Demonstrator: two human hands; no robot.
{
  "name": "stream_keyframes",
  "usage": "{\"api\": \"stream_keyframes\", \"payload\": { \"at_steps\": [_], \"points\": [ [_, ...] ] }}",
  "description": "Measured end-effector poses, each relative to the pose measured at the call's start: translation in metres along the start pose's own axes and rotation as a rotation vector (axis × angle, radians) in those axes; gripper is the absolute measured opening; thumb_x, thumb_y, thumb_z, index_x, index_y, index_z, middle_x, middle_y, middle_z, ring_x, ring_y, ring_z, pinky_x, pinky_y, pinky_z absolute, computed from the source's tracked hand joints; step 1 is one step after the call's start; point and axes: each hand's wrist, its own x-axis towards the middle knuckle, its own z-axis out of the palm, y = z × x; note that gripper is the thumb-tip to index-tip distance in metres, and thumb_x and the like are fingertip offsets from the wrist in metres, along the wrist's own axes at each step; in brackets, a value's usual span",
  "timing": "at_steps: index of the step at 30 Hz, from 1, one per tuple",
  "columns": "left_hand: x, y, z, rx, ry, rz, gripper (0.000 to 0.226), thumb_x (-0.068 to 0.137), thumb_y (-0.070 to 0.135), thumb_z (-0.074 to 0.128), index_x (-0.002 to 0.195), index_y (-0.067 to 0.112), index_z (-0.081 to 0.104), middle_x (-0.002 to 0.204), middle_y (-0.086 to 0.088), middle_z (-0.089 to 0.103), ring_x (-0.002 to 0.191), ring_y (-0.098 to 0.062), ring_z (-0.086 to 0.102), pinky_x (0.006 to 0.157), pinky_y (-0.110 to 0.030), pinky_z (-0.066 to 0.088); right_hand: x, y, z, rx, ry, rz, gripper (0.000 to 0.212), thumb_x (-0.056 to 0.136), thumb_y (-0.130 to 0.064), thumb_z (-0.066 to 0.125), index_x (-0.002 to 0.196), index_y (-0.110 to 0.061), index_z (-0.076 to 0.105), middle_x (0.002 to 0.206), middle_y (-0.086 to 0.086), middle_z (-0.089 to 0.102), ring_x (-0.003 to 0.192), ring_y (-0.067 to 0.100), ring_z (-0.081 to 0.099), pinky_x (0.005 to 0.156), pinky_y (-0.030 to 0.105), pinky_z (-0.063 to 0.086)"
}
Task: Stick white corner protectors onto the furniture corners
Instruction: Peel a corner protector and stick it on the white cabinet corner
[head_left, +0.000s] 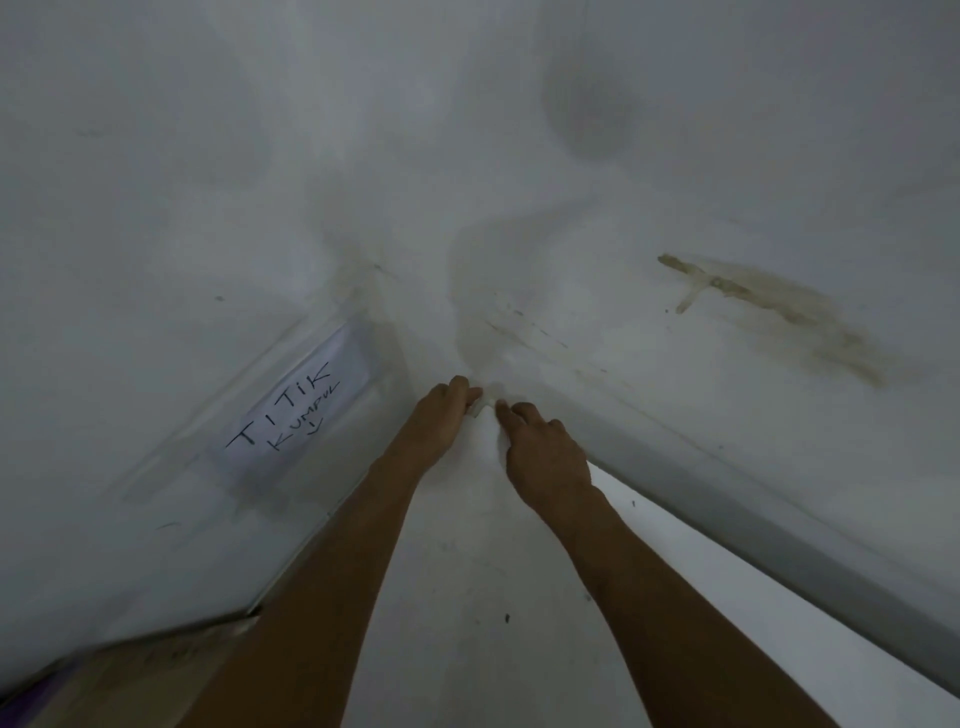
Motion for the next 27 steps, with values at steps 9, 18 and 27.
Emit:
{"api": "stream_keyframes", "payload": {
  "at_steps": [9, 18, 27],
  "points": [
    [-0.005, -0.003, 0.003, 0.038, -0.031, 0.0, 0.048, 0.098, 0.043, 0.033, 0.123, 0.01, 0.057, 0.129, -0.018, 0.054, 0.121, -0.031, 0.05, 0.108, -0.044, 0.036, -0.004, 0.004, 0.002, 0.006, -0.022, -0.051, 0.06, 0.096, -0.013, 0.037, 0.152, -0.015, 0.015, 0.156, 0.003, 0.026, 0.12, 0.032, 0.048, 0.1, 0.039, 0.042],
    [-0.046, -0.019, 0.008, 0.338, -0.04, 0.169, 0.047, 0.103, 0.033, 0.032, 0.145, 0.011, 0.037, 0.154, -0.008, 0.032, 0.142, -0.024, 0.028, 0.118, -0.038, 0.022, -0.049, 0.021, 0.014, -0.071, -0.056, -0.059, 0.064, 0.1, -0.03, 0.036, 0.152, -0.01, 0.005, 0.162, 0.008, -0.001, 0.148, 0.028, 0.004, 0.12, 0.04, 0.013],
    [-0.157, -0.068, 0.047, 0.866, -0.099, 0.422, 0.047, 0.102, 0.03, 0.037, 0.145, 0.012, 0.037, 0.159, -0.01, 0.018, 0.146, -0.021, 0.018, 0.116, -0.031, 0.017, -0.176, 0.031, 0.043, 0.006, -0.106, -0.033, 0.064, 0.097, -0.03, 0.036, 0.153, -0.012, 0.008, 0.162, 0.006, -0.001, 0.149, 0.021, 0.0, 0.121, 0.035, 0.011]
  ]
}}
